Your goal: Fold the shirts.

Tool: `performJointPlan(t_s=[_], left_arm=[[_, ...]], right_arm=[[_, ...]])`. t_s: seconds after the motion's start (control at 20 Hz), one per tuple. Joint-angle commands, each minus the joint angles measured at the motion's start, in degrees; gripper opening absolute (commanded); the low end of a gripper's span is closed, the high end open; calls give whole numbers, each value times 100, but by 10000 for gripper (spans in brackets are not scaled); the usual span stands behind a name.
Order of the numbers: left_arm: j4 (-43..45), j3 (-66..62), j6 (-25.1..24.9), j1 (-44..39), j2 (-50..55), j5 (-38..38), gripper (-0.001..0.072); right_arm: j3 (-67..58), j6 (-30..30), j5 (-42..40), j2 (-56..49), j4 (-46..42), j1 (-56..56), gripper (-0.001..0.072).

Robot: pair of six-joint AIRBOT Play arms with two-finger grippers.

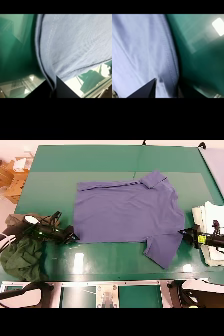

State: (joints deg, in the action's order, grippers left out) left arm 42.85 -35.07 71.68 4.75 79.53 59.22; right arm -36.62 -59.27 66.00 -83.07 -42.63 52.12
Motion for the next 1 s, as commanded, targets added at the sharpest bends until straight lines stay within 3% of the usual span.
performJointPlan(t_s=[0.0,0.05,0.2,0.4,0.55,0.75,0.95], left_arm=[[170,0,2,0,0,-713,26],[170,0,-9,0,0,-682,27],[173,-133,-17,0,-48,-476,25],[175,-1211,133,0,-726,352,25],[219,-2669,468,0,-1764,527,25],[219,-5324,498,0,-2699,225,25],[251,-7831,496,0,-2844,138,26]], right_arm=[[-197,256,-146,-170,90,-94,286],[-319,256,-70,-170,94,-87,268],[-634,345,507,-170,166,-98,16],[-1556,345,1429,120,1576,-127,14],[-2789,267,1587,911,2544,-247,15],[-4562,28,916,2273,3442,-227,14],[-6188,-31,-52,3270,3556,-227,14]])
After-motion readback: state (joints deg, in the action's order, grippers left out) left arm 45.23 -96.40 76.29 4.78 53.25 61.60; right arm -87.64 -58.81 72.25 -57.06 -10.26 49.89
